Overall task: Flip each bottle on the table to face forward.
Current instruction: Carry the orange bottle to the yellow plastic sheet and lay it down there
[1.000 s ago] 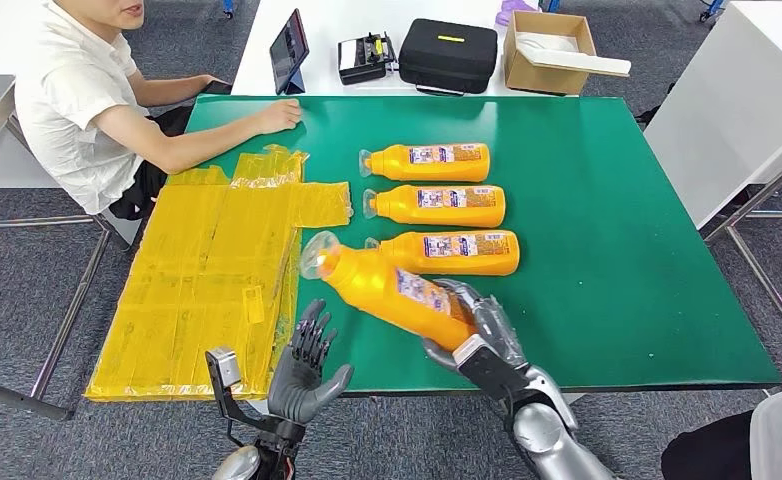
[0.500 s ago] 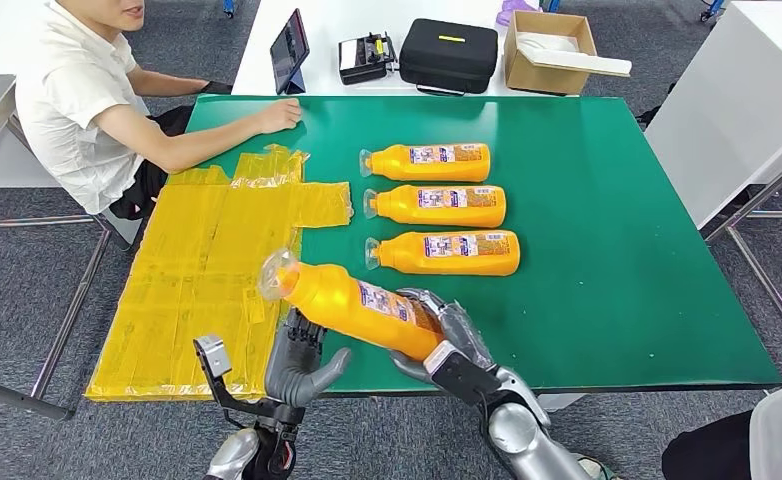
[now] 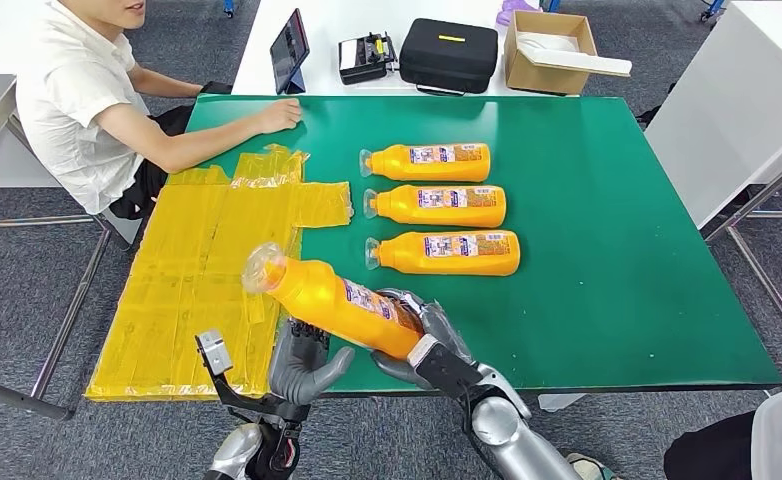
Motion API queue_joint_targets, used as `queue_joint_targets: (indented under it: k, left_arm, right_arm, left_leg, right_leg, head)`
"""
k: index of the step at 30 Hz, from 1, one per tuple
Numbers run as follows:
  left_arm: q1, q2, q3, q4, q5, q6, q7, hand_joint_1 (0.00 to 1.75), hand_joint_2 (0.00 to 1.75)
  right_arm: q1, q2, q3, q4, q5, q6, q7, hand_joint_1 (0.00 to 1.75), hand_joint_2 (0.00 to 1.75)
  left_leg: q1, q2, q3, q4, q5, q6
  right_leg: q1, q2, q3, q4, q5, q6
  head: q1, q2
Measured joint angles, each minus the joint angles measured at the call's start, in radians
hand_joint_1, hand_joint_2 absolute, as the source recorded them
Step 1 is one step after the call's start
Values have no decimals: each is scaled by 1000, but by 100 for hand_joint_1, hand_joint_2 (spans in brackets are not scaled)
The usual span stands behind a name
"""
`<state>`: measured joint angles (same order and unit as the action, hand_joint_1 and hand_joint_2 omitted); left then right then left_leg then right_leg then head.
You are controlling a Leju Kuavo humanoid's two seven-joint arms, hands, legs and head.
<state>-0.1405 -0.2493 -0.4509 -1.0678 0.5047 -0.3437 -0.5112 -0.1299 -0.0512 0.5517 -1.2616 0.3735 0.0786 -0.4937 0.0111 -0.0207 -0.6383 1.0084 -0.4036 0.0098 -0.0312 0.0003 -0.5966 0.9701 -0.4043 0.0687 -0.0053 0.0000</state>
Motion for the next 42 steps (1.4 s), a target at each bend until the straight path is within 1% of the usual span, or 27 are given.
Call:
queue_joint_targets:
  k: [10,20,21,22,24,25,27,34,42]
  left_arm:
    - [-8,-9,5,4,25,8,9,0,175]
    - [-24,-17,13,30,61,57,36,0,175]
    - [-25,-17,14,32,61,58,37,14,175]
    - [-25,-17,16,34,61,58,37,53,175]
    - [-25,-17,18,37,61,58,37,137,175]
    - [-25,-18,19,37,61,58,37,167,175]
    - [-26,-18,19,38,61,58,33,175,175]
    - [-21,-18,19,31,59,67,13,175,175]
    - [4,-17,24,-10,79,40,5,175,175]
  right_arm:
    - [-11,8,29,28,20,11,10,175,175]
    - [-13,13,72,38,52,-8,17,175,175]
    - [-13,13,75,38,53,-8,17,175,175]
    - [-13,13,77,38,54,-8,17,175,175]
    - [-13,14,79,38,54,-8,18,175,175]
    - [-13,14,80,39,52,-8,18,175,175]
    - [-14,14,81,41,46,-8,18,175,175]
    - [-11,14,86,46,20,-7,18,175,175]
    - [0,15,86,46,9,-7,15,175,175]
  left_leg:
    - [0,0,0,0,0,0]
    - [0,0,0,0,0,0]
    - [0,0,0,0,0,0]
    - [0,0,0,0,0,0]
    - [0,0,0,0,0,0]
    - [0,0,0,0,0,0]
    - [0,0,0,0,0,0]
    - [0,0,0,0,0,0]
    - [0,0,0,0,0,0]
  right_leg:
    - [0,0,0,0,0,0]
    - [0,0,0,0,0,0]
    - [0,0,0,0,0,0]
    - [0,0,0,0,0,0]
    - [0,0,0,0,0,0]
    - [0,0,0,0,0,0]
    - [0,0,0,0,0,0]
    - [0,0,0,0,0,0]
    - [0,0,-1,0,0,0]
  head:
    - [0,0]
    - [0,0]
    - [0,0]
    - [0,0]
    - [0,0]
    - [0,0]
    - [0,0]
    - [0,0]
    - [0,0]
